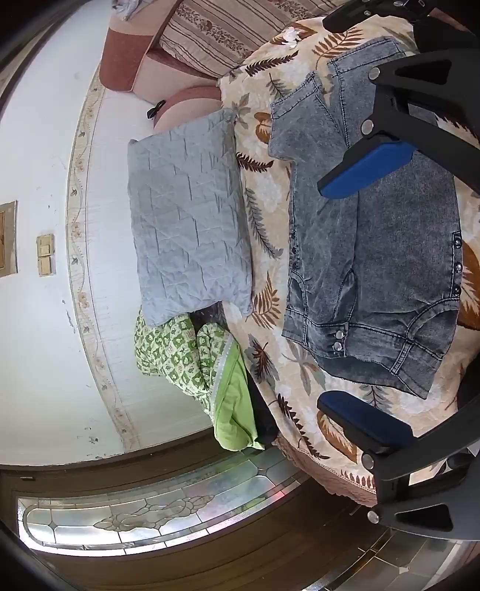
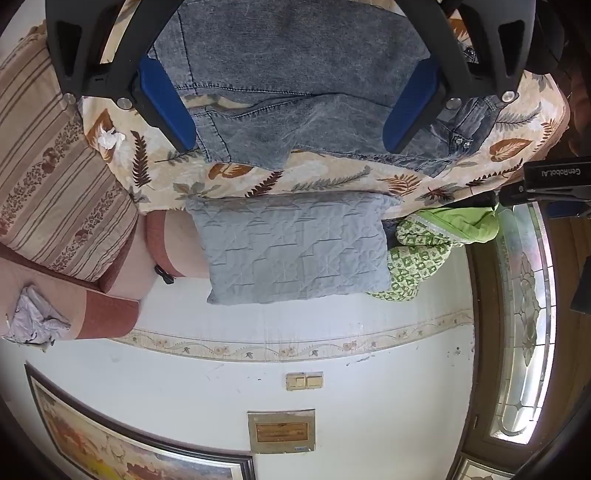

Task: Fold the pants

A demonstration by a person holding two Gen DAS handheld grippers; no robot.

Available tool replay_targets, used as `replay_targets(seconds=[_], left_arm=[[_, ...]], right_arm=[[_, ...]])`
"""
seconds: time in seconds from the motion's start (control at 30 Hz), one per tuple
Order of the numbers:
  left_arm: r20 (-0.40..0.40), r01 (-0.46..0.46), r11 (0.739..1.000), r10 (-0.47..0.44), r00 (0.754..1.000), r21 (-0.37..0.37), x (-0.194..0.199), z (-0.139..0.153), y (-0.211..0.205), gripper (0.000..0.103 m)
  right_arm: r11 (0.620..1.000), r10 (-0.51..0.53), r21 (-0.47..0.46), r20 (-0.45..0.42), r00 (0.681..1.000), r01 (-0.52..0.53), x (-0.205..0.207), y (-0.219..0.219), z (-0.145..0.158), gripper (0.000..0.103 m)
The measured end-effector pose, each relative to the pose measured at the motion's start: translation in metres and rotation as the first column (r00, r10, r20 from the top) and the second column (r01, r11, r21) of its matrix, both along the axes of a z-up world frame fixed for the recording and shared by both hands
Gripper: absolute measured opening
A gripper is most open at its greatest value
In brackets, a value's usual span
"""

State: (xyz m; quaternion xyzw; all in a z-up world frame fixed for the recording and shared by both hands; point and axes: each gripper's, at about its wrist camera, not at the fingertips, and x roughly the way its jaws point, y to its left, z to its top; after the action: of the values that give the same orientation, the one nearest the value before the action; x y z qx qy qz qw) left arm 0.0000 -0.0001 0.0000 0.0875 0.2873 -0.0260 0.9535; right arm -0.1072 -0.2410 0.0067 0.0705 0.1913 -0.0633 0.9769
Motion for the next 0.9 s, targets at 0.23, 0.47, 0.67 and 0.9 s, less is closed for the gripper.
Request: replay_targets(seconds=[0.23, 0.47, 0.67, 0.9], left_arm=[[-0.008, -0.001, 1.0, 0.001, 1.0, -0.007, 0.004, -0.003, 0.001, 0.103], [-0.021, 0.004, 1.0, -0.004, 1.0, 0.0, 0.0, -0.009, 0.001, 0.103], [-0.035, 0.012, 1.0, -0.012, 0.999, 0.014, -0.001, -0.008, -0.001, 0.103], [-0.036, 0.025, 0.999, -0.024, 0.999, 0.031, -0.002, -0.01, -0.006, 0.103]], right_arm=[[1.0, -0.007, -0.004, -0.013, 1.0, 0.007, 0.002, 0.001, -0.001, 0.102], [0.999, -0.044, -0.016, -0.059, 0.997, 0.043, 0.009, 0.002, 0.001, 0.102], [0.998, -0.069, -0.022, -0.094, 0.993, 0.067, 0.014, 0.0, 0.0, 0.102], [0.994, -0.101, -0.043, -0.117, 0.988, 0.097, 0.015, -0.002, 0.001, 0.102]])
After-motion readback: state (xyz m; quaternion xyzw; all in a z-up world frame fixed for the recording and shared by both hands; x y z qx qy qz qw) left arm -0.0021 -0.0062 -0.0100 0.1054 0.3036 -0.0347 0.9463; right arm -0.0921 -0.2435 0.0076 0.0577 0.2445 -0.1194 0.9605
